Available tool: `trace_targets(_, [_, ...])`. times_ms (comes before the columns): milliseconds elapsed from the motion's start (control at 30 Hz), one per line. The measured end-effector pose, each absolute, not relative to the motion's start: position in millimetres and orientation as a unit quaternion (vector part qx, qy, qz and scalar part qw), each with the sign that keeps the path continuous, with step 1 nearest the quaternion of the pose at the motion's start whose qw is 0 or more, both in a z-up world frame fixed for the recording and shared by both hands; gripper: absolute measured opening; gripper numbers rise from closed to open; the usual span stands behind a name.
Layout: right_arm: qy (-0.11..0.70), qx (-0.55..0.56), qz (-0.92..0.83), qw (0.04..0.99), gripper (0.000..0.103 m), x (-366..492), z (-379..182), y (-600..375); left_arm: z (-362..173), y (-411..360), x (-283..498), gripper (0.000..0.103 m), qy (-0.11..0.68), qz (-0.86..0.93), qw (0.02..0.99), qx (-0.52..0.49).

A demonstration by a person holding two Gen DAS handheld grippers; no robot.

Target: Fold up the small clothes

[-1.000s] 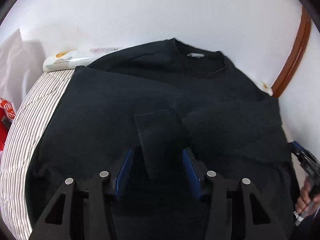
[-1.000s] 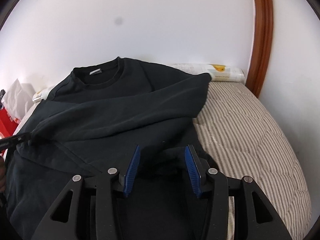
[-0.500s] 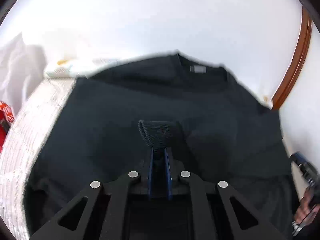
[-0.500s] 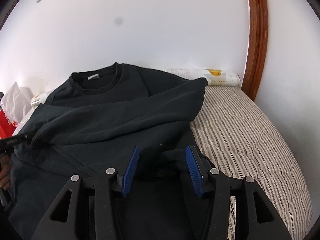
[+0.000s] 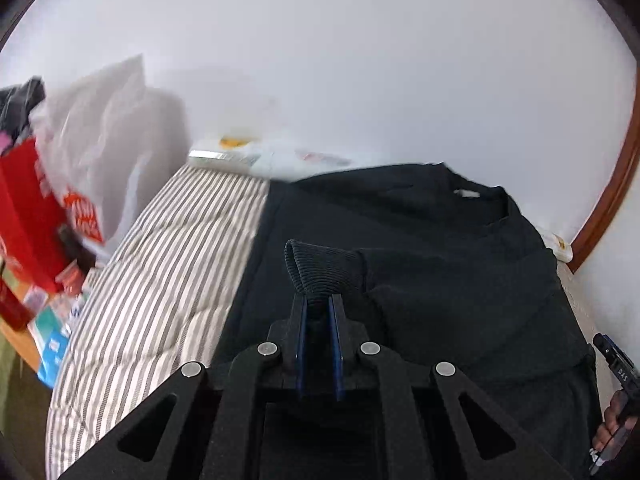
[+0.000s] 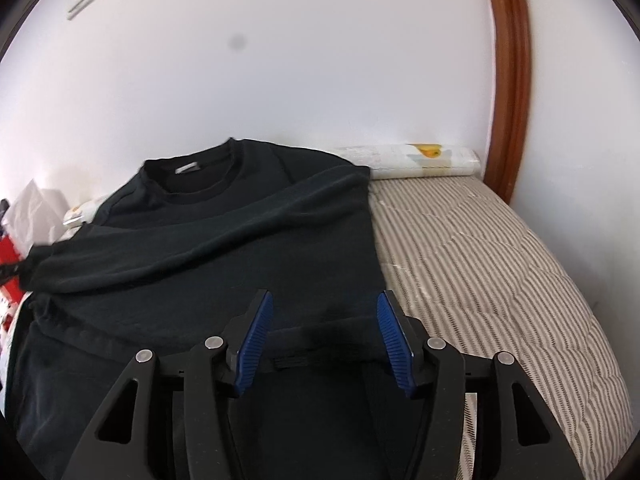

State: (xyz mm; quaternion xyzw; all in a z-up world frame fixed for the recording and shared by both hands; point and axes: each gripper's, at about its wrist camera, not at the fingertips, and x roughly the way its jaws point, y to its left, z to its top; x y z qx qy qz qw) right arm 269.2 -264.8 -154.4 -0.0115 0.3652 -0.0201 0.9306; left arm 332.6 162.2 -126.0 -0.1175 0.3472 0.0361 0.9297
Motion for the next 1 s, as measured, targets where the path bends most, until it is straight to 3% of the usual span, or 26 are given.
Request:
trace_targets(233, [0.433,-0.036,-0.081,0.897,0.055,287.6,-184.5,-273.8,-147.9,159.0,326.5,0.012,0.371,0.045,0.923,-0.094])
trace_targets(600, [0.423,-0.066,-0.05,0.902,0.058,252.0,-152.4,-256.7,-135.0,144.2,298.2,0.014,0.375,0.066,0.924,-0.044])
trace_targets(667, [0.413,-0.075,-0.061,0.906,0.058,240.6,-147.5,-253.8,-129.4,140.7,288.2,0.018,0.37,0.062,0.926,-0.042])
trace_targets(900, [0.425,-0.047,-0.059,0.902,0.057,201.4,-135.8,-269.9,-118.4,130.1,244.9,0.018,0.37,0.036,0.926,-0.06])
trace_targets(1000, [0.428,-0.037,-0.056,0.901,0.058,181.4,-132.2,-281.6,-119.0,125.8,225.6,0.025,0.367,0.034,0.928,-0.055])
